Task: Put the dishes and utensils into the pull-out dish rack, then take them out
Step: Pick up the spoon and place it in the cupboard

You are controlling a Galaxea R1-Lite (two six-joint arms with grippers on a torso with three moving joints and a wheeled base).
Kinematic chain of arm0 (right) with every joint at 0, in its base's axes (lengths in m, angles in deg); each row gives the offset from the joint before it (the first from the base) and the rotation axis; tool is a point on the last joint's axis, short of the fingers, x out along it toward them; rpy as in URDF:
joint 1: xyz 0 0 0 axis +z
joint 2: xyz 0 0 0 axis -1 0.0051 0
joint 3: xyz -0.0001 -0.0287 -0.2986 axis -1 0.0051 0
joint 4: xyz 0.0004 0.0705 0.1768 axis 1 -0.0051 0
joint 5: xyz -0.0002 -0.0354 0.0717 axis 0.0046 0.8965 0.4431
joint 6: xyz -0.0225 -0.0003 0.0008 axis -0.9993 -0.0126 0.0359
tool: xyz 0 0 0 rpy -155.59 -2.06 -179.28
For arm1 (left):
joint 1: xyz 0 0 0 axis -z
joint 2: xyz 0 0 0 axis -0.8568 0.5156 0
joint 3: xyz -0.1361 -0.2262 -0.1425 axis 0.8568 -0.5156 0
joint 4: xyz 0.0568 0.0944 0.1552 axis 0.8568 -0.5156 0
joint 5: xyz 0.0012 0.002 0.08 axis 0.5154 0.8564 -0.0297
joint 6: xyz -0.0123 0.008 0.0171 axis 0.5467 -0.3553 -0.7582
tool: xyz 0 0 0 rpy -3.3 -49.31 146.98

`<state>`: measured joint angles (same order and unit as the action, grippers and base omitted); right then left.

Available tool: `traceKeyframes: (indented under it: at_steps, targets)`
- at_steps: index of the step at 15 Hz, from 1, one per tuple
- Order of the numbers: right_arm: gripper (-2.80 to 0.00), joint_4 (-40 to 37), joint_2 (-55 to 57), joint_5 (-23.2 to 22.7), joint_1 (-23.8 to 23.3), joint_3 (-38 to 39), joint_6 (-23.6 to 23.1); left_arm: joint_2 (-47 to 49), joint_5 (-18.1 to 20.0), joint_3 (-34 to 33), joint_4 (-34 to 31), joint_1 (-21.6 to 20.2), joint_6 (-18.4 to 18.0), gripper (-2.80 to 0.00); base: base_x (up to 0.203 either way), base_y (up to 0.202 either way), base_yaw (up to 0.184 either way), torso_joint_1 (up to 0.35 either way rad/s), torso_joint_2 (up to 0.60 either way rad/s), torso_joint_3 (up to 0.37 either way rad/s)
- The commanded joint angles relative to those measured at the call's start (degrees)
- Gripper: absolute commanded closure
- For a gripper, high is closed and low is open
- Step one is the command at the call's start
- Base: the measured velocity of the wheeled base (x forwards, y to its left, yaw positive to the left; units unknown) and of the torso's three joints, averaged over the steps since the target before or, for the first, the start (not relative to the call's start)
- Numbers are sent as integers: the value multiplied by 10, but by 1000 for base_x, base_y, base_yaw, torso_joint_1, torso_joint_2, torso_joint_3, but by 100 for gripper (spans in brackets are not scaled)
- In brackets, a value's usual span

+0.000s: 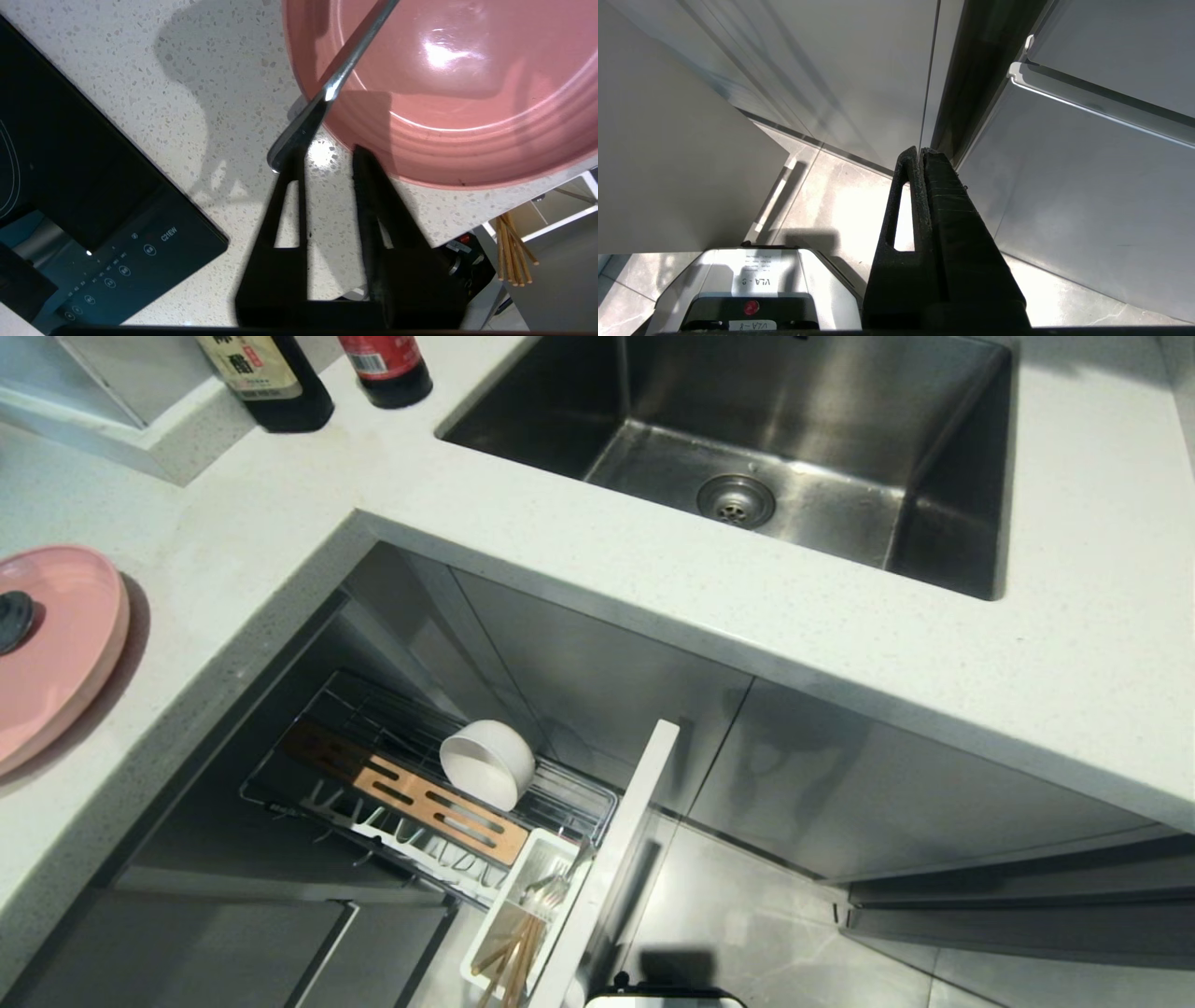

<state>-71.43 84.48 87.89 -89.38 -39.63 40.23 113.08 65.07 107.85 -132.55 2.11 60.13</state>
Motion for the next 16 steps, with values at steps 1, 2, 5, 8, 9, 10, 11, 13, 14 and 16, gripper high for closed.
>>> traceKeyframes:
  at_steps: [1,2,5,8,9,10,11,13,14,16]
  targets:
    - [0,0,0,0,0,1,0,17,2,0,-3,1,-2,-280,0,0,0,0,0,0]
    - [0,0,0,0,0,1,0,20,2,0,-3,4,-3,-280,0,0,0,0,0,0]
    - [0,0,0,0,0,1,0,28,4,0,-3,20,-10,-280,0,0,0,0,0,0]
    - [0,0,0,0,0,1,0,41,33,-1,-5,29,-27,-280,0,0,0,0,0,0]
    - [0,0,0,0,0,1,0,46,39,-1,-4,32,-28,-280,0,0,0,0,0,0]
    - [0,0,0,0,0,1,0,51,45,-1,-3,32,-29,-280,0,0,0,0,0,0]
    - [0,0,0,0,0,1,0,55,46,-1,-1,32,-29,-280,0,0,0,0,0,0]
    - [0,0,0,0,0,1,0,65,53,-1,2,36,-29,-280,0,0,0,0,0,0]
    - [0,0,0,0,0,1,0,68,66,-1,3,40,-29,-280,0,0,0,0,0,0]
    - [0,0,0,0,0,1,0,75,93,-1,3,46,-33,-280,0,0,0,0,0,0]
